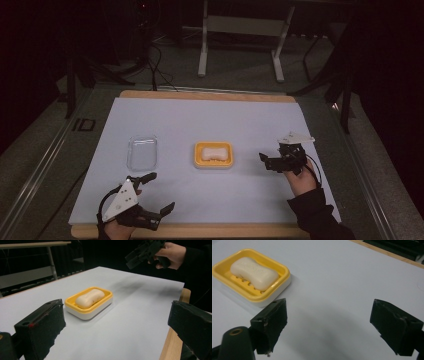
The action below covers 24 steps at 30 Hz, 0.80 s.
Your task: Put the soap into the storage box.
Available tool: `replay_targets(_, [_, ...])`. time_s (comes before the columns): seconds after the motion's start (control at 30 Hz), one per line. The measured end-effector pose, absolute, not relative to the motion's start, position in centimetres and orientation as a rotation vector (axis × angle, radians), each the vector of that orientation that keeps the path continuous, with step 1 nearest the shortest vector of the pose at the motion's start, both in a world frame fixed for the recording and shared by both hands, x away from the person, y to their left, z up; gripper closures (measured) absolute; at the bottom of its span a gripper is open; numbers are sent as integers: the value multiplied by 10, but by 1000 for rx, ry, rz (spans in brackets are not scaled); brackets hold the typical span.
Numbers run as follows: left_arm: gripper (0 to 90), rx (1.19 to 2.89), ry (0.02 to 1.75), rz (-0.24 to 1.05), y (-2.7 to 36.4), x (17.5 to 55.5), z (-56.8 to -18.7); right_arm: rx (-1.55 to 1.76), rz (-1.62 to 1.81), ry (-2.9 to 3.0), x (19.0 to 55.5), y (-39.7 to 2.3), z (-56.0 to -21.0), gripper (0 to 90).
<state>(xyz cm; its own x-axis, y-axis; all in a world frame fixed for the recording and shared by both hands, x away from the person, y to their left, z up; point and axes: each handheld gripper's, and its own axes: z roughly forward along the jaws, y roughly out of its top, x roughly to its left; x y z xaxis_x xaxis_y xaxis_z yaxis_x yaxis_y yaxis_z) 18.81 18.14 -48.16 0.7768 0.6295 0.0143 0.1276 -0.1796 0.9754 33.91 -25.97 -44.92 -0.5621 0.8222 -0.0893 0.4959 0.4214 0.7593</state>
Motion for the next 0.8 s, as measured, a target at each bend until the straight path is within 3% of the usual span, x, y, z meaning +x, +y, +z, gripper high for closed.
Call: replay_targets(0.8, [11, 1724, 595, 497, 181, 188, -482, 1154, 978, 2138, 297, -277, -468, 140])
